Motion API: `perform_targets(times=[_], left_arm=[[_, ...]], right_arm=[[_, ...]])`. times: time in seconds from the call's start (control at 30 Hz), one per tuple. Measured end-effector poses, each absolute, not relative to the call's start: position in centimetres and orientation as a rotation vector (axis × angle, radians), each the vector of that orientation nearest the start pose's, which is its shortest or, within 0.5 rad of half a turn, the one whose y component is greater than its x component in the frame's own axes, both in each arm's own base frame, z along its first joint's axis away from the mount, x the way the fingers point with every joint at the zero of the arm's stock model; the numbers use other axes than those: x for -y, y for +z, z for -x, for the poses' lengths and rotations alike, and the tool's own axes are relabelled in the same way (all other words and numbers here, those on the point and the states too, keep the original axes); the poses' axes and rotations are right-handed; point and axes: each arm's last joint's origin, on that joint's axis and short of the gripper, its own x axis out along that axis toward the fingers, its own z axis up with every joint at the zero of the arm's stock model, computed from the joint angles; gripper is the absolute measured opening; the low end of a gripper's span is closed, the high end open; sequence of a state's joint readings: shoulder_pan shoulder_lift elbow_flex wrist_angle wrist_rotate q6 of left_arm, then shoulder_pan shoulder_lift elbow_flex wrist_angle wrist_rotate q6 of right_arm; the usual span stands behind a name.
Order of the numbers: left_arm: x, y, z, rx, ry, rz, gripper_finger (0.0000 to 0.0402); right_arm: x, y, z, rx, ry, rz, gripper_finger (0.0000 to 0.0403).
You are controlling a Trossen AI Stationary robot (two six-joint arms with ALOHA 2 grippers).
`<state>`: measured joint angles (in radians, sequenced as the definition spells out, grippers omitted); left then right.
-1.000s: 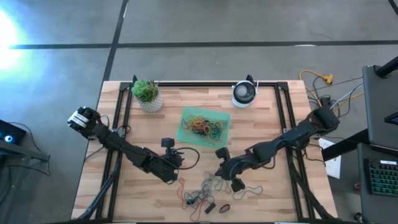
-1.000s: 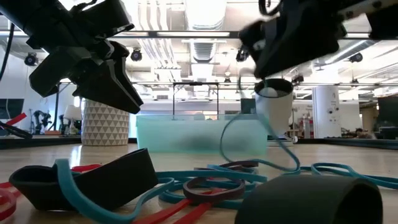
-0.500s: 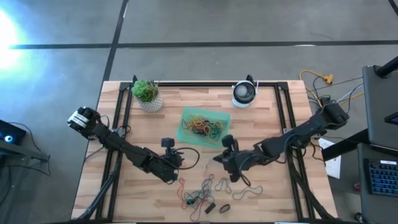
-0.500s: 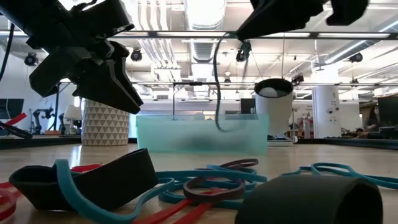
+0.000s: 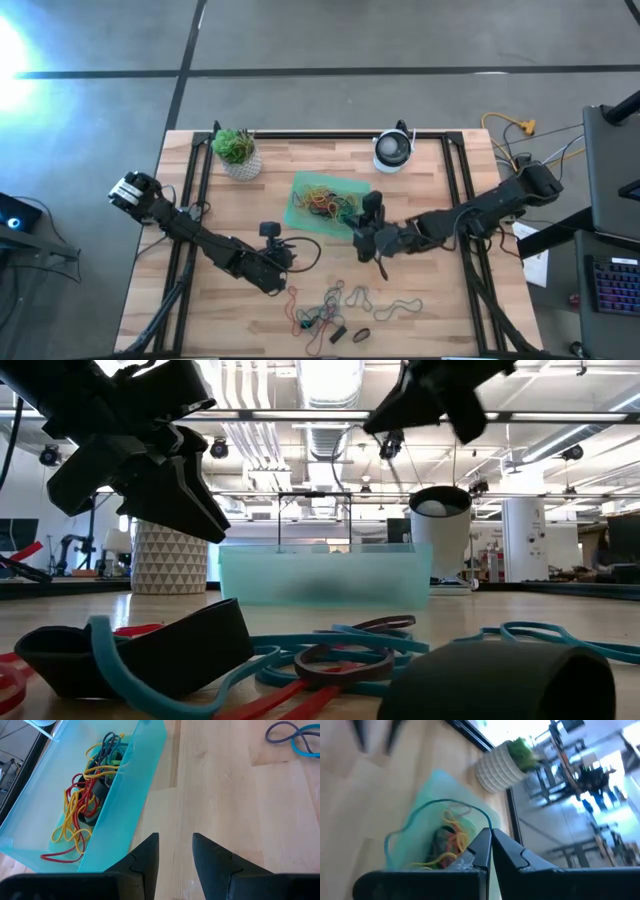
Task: Pick and place rubber bands into bin
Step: Put the blue rubber band into the green bin, then put the black rubber band into the green bin
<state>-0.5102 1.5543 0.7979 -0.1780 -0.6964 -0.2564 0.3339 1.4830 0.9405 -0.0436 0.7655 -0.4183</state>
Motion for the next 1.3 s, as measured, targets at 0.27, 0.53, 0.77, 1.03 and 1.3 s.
perform_targets(times=[0.27,0.53,0.77,1.03,1.3], left_arm=[[12.5,17.1,-26.2,-0.725,0.266,-0.28,0.0102],[12.5,17.2,-26.2,-0.724,0.265,-0.279,0.0102],[12.5,17.1,-26.2,-0.725,0.265,-0.28,0.0102],[12.5,17.1,-26.2,-0.725,0.265,-0.281,0.0102],[12.5,17.1,-26.1,-0.726,0.265,-0.282,0.0102]], right_arm=[[-4.1,23.6,-30.8,-0.637,-0.414,0.584,0.0009],[-1.3,22.6,-31.2,-0.655,-0.329,0.361,0.0013],[-1.1,22.1,-31.0,-0.668,-0.299,0.337,0.0065],[-3.1,21.4,-30.5,-0.732,-0.052,0.287,0.011],[-7.7,20.6,-29.4,-0.747,0.194,0.214,0.0102]])
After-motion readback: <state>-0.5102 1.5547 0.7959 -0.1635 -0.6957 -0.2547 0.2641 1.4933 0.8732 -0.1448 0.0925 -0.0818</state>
